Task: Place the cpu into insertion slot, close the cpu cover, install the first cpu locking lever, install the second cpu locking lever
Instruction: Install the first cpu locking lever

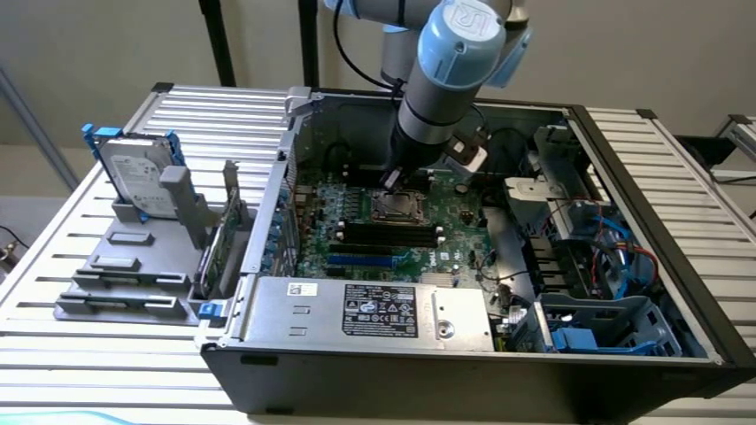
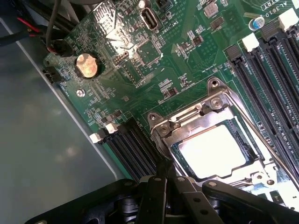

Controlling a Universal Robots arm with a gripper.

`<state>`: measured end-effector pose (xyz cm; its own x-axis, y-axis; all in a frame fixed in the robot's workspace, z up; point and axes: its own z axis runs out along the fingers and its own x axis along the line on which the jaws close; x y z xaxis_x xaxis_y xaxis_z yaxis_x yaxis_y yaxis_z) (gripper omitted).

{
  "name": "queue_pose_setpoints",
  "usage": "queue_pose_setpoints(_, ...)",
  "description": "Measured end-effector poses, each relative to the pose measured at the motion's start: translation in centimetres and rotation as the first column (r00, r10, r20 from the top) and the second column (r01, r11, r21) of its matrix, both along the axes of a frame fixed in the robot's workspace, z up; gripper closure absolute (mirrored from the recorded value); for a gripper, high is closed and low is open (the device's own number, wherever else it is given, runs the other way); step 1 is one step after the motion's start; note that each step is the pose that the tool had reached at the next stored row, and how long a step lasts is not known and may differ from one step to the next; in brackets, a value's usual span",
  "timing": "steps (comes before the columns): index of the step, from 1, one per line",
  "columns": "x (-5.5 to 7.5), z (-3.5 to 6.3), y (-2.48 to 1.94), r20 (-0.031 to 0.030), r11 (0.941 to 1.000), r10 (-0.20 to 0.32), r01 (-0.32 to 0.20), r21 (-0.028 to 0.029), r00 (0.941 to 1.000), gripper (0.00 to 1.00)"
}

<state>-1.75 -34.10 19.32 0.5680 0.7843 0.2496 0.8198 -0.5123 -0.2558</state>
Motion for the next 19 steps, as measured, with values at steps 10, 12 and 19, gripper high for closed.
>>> queue_pose_setpoints(10, 0.57, -0.15, 0.01, 0.0002, 1.0000, 0.000, 0.000, 0.0004, 1.0000, 0.89)
queue_pose_setpoints(12, 0.63, -0.20, 0.01, 0.0002, 1.0000, 0.000, 0.000, 0.0003, 1.0000, 0.89)
queue_pose_setpoints(19, 0.66, -0.26, 0.01, 0.0002, 1.0000, 0.000, 0.000, 0.0026, 1.0000, 0.89)
